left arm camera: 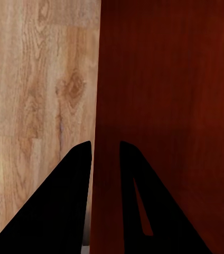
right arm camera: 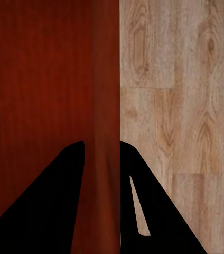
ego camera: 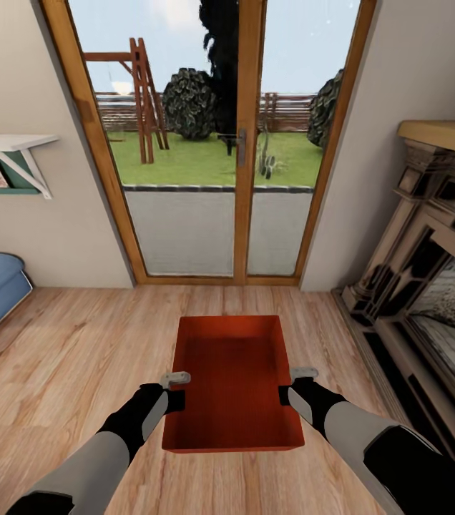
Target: Move the two storage containers from the living room to the garage. In the garage, place one container on the floor and stack the other container on top of it (either order is fine).
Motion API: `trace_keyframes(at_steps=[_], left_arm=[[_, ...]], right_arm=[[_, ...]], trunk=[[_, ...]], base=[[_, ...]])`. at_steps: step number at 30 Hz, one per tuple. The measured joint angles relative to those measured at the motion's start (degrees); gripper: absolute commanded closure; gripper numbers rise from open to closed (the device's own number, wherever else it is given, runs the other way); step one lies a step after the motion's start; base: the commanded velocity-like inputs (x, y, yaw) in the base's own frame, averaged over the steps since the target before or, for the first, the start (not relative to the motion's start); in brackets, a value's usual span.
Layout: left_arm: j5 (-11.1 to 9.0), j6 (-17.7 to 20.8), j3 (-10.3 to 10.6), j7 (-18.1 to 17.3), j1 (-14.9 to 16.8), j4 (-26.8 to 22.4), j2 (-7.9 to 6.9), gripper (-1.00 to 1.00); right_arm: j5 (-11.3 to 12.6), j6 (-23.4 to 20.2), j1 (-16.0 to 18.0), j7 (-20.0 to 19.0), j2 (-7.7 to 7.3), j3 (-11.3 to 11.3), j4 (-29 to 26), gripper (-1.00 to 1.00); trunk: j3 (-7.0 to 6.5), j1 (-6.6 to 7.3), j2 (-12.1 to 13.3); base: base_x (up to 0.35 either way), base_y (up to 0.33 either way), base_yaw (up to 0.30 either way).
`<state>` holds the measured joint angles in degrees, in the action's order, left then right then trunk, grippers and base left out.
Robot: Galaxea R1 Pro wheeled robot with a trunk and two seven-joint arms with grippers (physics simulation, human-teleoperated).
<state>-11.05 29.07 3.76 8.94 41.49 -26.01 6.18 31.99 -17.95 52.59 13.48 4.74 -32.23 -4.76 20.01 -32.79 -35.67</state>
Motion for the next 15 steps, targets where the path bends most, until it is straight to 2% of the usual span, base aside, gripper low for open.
trace_keyframes(at_steps=[15], left_arm=[[0.0,0.0,0.0,0.0,0.0,0.0,0.0,1.0]], right_arm=[[0.0,0.0,0.0,0.0,0.0,0.0,0.0,1.0]], trunk=[[-1.35,0.0,0.0]], base=[[0.0,0.0,0.0]])
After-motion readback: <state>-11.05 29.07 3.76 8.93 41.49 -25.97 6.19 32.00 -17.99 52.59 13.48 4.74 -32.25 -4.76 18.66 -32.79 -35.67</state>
